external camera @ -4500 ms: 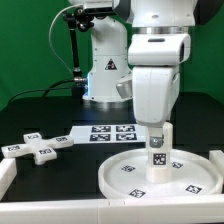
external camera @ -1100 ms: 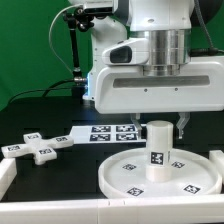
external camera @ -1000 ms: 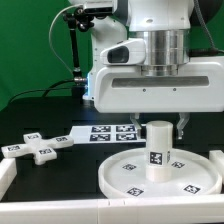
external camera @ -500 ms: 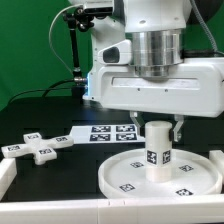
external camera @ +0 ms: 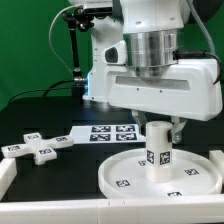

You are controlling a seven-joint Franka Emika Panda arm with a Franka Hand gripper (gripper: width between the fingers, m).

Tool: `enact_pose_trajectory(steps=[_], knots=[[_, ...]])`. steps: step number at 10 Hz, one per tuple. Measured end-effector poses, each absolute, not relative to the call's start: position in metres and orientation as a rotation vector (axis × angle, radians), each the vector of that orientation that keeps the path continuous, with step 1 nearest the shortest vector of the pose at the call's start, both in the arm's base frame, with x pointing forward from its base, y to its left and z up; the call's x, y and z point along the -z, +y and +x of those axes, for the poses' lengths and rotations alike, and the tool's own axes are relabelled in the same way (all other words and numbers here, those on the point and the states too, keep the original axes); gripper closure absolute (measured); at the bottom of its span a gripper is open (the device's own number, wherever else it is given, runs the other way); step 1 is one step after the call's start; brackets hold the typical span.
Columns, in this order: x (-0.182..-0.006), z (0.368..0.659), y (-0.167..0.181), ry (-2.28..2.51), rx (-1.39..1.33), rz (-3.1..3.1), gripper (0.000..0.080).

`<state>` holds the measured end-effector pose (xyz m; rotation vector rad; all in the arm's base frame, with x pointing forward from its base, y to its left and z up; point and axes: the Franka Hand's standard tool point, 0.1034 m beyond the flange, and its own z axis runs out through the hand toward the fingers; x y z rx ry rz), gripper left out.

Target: Assemble round table

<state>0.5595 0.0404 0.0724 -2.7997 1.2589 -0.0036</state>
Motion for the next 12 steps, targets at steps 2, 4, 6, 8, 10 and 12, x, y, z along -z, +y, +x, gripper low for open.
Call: enact_pose_trajectory(steps=[2,4,6,8,10,12], knots=[[-0.073,0.559,0.042,1.19,0.003,-2.834,0.0203],[-0.081,0.562,0.046,0.973,0.021,-2.911,0.0152],[-0.09,0.557,0.051,0.813,0.02,-2.956,0.0151],[-0.089,0.557,0.052,0.811,0.017,-2.956,0.0151],[-0.088,0.556,0.053,0.797,0.015,-2.963,0.0151],[-0.085,0.549,0.063,0.648,0.014,-3.002,0.0151]])
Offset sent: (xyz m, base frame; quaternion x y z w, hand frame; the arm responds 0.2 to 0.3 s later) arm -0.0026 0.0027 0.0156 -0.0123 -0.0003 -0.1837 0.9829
